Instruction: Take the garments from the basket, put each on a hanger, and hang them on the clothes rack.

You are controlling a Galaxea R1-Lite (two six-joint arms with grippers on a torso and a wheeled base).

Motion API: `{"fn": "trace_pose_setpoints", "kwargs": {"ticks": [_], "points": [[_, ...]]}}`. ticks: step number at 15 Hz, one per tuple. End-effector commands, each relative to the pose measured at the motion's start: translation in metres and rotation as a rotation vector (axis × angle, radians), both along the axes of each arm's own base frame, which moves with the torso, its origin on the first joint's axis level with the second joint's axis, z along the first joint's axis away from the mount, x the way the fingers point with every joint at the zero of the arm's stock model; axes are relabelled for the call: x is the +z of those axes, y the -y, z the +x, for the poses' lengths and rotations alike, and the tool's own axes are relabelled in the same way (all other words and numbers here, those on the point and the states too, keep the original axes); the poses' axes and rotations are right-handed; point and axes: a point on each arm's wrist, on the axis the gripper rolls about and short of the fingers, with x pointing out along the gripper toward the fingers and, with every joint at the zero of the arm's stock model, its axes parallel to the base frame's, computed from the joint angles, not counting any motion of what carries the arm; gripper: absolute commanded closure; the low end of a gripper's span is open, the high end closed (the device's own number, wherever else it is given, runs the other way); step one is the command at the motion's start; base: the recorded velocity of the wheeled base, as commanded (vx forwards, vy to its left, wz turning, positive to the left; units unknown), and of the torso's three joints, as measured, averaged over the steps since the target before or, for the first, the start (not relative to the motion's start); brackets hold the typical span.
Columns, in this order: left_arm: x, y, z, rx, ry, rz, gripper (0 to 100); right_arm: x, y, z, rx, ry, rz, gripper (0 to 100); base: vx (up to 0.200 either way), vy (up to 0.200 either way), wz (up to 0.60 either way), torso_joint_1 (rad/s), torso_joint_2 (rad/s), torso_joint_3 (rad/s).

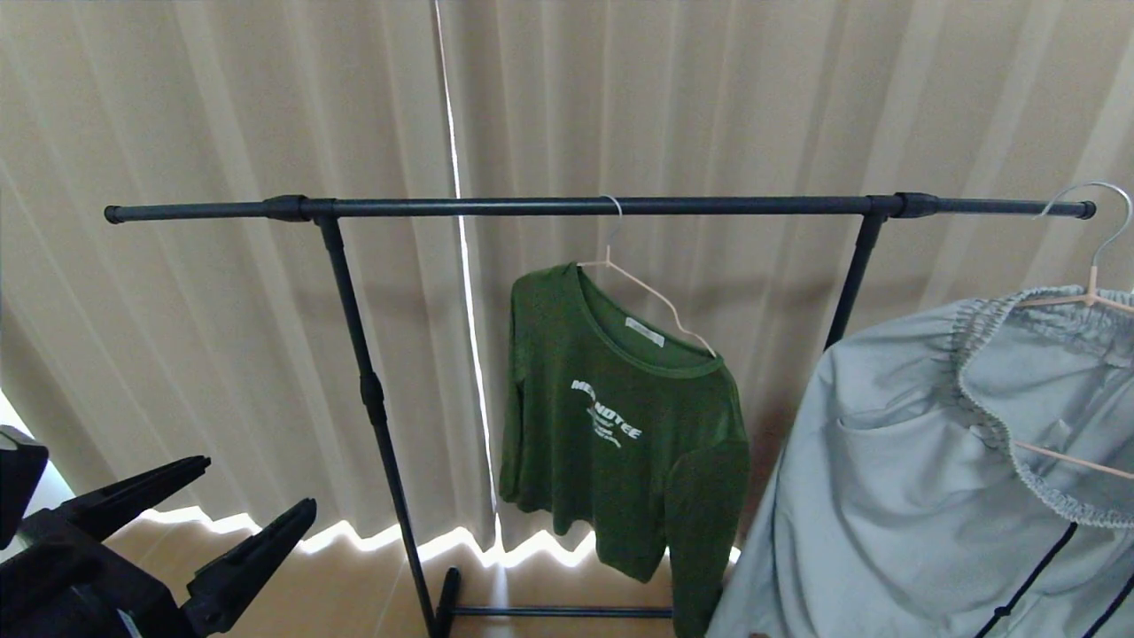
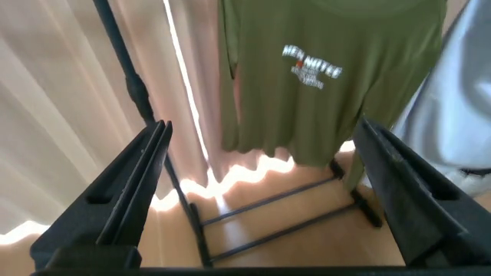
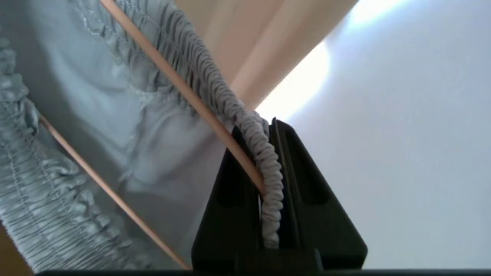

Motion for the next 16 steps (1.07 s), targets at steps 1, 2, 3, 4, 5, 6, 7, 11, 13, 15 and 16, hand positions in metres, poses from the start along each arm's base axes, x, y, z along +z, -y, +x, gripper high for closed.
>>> {"fn": "trace_pose_setpoints", "kwargs": {"ticks": [1, 2, 3, 4, 5, 6, 7, 11, 13, 15, 16], "points": [[0.001, 0.001, 0.001, 0.000, 0.001, -0.003, 0, -0.005, 0.001, 0.009, 0.008, -0.031, 0.008, 100, 0.000, 0.000, 0.00, 0.000, 0.00, 0.000], [0.003, 0.001, 0.003, 0.005, -0.001, -0.013, 0, -0.005, -0.002, 0.016, 0.035, -0.022, 0.009, 100, 0.000, 0.000, 0.00, 0.000, 0.00, 0.000], [0.003, 0.001, 0.003, 0.006, -0.003, -0.017, 0, -0.006, -0.005, 0.019, 0.054, -0.019, 0.015, 100, 0.200, 0.000, 0.00, -0.002, 0.00, 0.002], [0.003, 0.001, 0.003, 0.006, -0.003, -0.019, 0, -0.005, -0.007, 0.020, 0.068, -0.016, 0.021, 100, 0.200, 0.000, 0.00, 0.002, 0.00, 0.002], [0.003, 0.001, 0.003, 0.006, -0.004, -0.018, 0, -0.006, -0.011, 0.024, 0.086, -0.017, 0.033, 100, 0.200, 0.000, 0.00, 0.002, 0.00, 0.002], [0.002, 0.001, 0.003, 0.006, -0.008, -0.018, 0, -0.004, -0.013, 0.026, 0.095, -0.007, 0.044, 100, 0.200, 0.000, 0.00, -0.002, 0.01, 0.002], [0.002, 0.001, 0.003, 0.006, -0.009, -0.017, 0, -0.003, -0.014, 0.029, 0.101, -0.006, 0.051, 100, 0.200, 0.000, 0.00, -0.012, 0.00, 0.002], [0.002, 0.001, 0.003, 0.006, -0.010, -0.015, 0, -0.005, -0.016, 0.034, 0.116, -0.021, 0.056, 100, 0.200, 0.000, 0.00, 0.009, 0.00, 0.001], [0.001, 0.001, 0.003, 0.006, -0.011, -0.015, 0, -0.007, -0.018, 0.036, 0.125, -0.029, 0.060, 100, 0.100, 0.000, 0.00, 0.001, 0.00, -0.001], [0.000, 0.001, 0.003, 0.006, -0.012, -0.011, 0, -0.010, -0.025, 0.044, 0.155, -0.034, 0.097, 100, 0.000, 0.000, 0.00, 0.000, 0.00, 0.000], [0.001, 0.001, 0.002, 0.006, -0.009, -0.013, 0, -0.011, -0.026, 0.048, 0.160, -0.040, 0.099, 100, 0.000, 0.000, 0.00, 0.000, 0.00, 0.000]]}}
